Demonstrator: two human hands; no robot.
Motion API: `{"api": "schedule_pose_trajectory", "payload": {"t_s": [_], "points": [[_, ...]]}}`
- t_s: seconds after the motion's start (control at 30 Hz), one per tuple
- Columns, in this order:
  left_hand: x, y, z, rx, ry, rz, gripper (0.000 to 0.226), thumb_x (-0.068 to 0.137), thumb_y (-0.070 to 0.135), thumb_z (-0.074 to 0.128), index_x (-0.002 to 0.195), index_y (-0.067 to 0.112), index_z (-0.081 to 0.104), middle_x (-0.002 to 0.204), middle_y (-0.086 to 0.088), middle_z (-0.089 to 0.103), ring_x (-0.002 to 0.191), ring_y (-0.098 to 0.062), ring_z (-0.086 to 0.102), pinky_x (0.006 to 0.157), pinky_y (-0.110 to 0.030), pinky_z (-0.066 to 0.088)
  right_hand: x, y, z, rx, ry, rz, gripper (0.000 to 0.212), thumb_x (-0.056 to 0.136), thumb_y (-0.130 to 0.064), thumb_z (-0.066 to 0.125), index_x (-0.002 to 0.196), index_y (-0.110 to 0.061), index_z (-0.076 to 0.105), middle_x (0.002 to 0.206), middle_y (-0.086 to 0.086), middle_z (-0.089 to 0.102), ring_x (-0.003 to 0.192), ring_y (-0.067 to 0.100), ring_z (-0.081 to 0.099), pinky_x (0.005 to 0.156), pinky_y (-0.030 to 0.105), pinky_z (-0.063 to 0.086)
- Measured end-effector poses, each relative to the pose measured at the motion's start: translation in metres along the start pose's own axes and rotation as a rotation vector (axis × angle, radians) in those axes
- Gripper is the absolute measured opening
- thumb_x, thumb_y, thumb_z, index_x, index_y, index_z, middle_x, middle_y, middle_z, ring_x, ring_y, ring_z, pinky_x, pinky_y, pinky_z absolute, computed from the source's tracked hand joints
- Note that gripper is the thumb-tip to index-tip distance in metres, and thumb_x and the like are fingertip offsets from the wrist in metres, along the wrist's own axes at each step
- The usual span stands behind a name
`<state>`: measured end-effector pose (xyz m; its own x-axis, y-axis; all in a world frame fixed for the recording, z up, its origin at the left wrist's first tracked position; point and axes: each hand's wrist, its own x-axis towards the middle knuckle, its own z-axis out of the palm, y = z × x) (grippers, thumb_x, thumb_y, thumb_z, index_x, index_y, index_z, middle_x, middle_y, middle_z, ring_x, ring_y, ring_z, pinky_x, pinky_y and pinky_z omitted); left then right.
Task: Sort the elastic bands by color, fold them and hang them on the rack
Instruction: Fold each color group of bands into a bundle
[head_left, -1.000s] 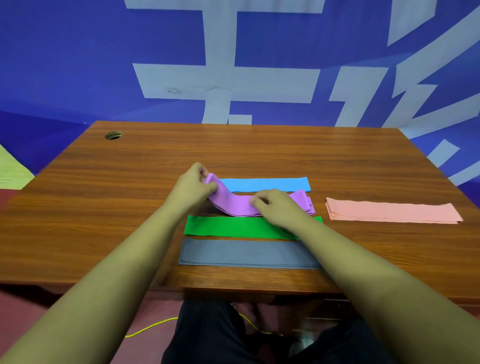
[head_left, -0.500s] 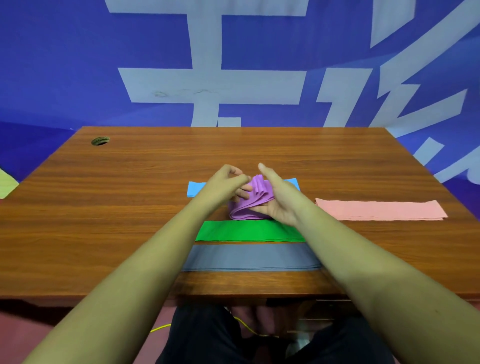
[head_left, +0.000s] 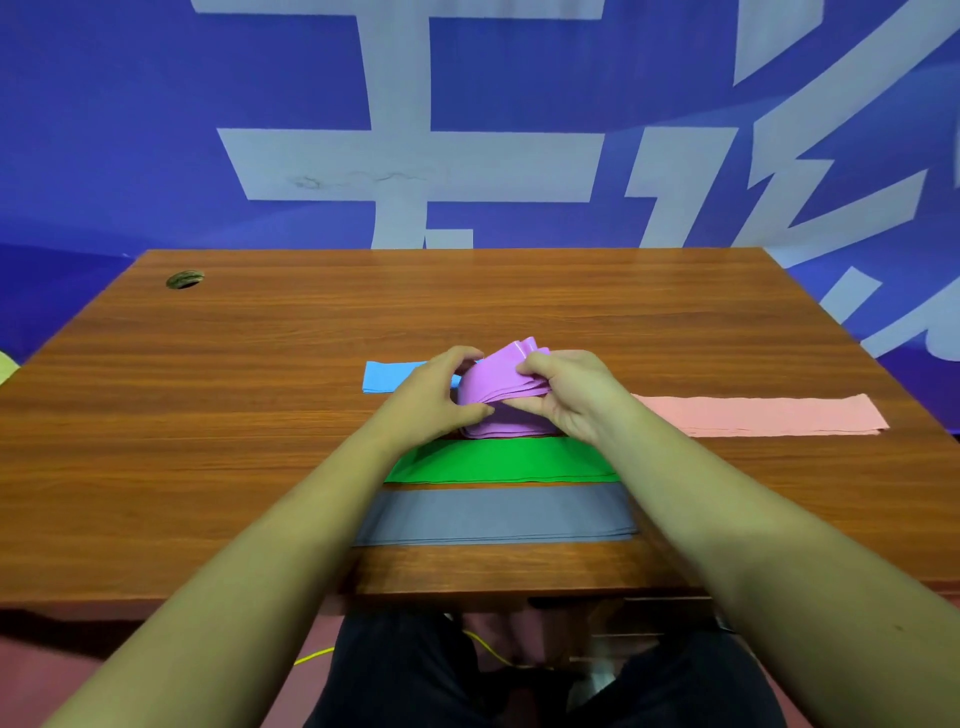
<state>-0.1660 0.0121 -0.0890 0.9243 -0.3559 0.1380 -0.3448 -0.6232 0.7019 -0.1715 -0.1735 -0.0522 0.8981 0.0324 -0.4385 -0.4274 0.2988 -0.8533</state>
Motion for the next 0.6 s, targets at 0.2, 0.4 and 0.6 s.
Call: {"api": "schedule_pose_trajectory", "payload": {"t_s": [0.2, 0.4, 0.6], "points": [[0.005, 0.005, 0.006, -0.05, -0.116, -0.019, 0.054, 0.078, 0.022, 0.074, 0.122, 0.029, 0.043, 0.12, 0.007, 0.056, 0.101, -0.017, 0.058, 0.081, -0.025, 0.05, -0.001, -0.005, -0.018, -0.109, 0.097, -0.013, 0.01, 0.084, 0.007, 0.065, 0.089, 0.001, 0.06, 0.089, 0.015, 0.061, 0.084, 0.026, 0.066, 0.069, 0.047, 0.061], [0.011, 0.006, 0.011, 0.136, -0.142, -0.017, 0.073, 0.075, 0.034, 0.07, 0.137, 0.031, 0.032, 0.118, 0.0, 0.056, 0.107, -0.022, 0.047, 0.096, -0.039, 0.038, 0.001, -0.007, -0.039, -0.171, 0.182, -0.027, 0.016, 0.082, 0.008, 0.068, 0.084, -0.004, 0.057, 0.088, 0.015, 0.06, 0.079, 0.023, 0.063, 0.057, 0.035, 0.062], [0.015, 0.007, 0.012, 0.244, -0.231, -0.003, 0.066, 0.08, 0.035, 0.068, 0.137, 0.028, 0.034, 0.13, -0.002, 0.055, 0.105, -0.019, 0.044, 0.097, -0.036, 0.033, 0.008, -0.001, -0.051, -0.363, 0.274, -0.045, 0.02, 0.08, 0.006, 0.072, 0.096, 0.0, 0.061, 0.108, 0.024, 0.066, 0.09, 0.03, 0.07, 0.055, 0.033, 0.061]]}}
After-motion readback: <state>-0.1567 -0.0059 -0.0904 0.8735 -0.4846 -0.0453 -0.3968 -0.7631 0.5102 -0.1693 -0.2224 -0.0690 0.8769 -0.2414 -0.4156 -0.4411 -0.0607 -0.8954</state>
